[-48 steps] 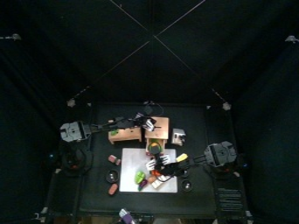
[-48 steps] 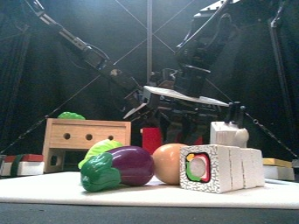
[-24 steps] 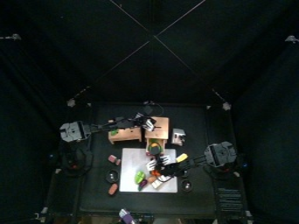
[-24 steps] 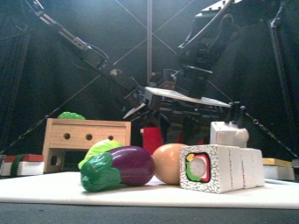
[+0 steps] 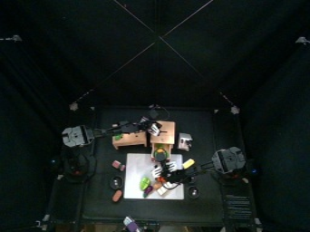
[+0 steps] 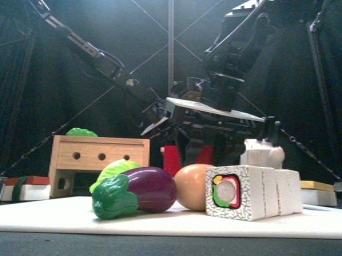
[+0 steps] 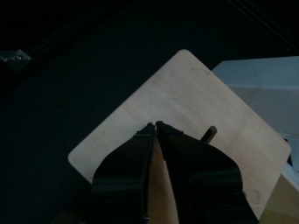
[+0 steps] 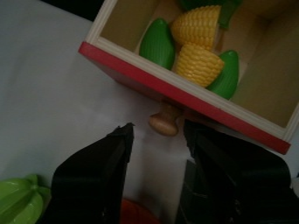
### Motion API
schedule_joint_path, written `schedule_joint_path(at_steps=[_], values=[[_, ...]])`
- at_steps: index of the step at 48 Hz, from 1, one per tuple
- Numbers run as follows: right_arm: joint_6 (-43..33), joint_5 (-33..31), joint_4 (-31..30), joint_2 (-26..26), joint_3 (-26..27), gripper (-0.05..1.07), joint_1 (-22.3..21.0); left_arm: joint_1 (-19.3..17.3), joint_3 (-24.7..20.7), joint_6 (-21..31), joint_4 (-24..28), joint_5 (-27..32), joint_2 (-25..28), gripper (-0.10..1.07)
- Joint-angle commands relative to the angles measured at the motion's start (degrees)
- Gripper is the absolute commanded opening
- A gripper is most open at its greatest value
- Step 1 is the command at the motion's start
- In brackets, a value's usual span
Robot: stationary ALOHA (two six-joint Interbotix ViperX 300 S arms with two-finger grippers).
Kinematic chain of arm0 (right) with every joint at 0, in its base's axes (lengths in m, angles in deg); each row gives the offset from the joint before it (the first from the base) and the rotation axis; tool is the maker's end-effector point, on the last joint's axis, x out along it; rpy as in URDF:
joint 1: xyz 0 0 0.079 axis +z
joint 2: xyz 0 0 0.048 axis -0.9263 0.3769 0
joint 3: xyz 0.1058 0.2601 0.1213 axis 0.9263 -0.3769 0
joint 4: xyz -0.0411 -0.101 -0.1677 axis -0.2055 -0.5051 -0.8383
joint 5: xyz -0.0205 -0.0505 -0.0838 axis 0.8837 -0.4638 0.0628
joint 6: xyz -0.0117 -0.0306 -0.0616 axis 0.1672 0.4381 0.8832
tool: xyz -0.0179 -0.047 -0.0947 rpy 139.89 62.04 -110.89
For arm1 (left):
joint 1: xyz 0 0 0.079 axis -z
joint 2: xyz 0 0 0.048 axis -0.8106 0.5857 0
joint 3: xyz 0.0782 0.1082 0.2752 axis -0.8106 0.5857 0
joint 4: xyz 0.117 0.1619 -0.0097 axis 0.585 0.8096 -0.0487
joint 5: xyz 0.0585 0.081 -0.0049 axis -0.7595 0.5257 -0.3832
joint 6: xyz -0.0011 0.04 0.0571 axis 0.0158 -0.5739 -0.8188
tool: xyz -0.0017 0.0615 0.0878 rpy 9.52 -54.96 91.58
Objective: Open drawer
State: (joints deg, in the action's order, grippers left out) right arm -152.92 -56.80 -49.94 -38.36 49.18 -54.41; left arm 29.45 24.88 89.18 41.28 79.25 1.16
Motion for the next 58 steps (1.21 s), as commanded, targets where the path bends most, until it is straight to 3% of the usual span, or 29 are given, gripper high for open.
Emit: schedule_joint_path(at_steps=[1, 37, 58], values=[[0.5, 0.1, 0.0, -1.9, 0.9, 0.86, 0.4, -0.1, 0.9, 0.0, 0.0, 0.8, -0.4, 0.58], [0.9, -0.1, -0.3, -4.2, 1.4, 0.86, 2.3, -0.6, 1.1, 0.0, 1.1, -0.9, -5.0, 0.58], [1.2, -0.1, -0.2, -4.5, 1.3, 0.85, 2.5, -1.4, 5.4, 0.1, 1.7, -8.6, -9.7, 0.58]])
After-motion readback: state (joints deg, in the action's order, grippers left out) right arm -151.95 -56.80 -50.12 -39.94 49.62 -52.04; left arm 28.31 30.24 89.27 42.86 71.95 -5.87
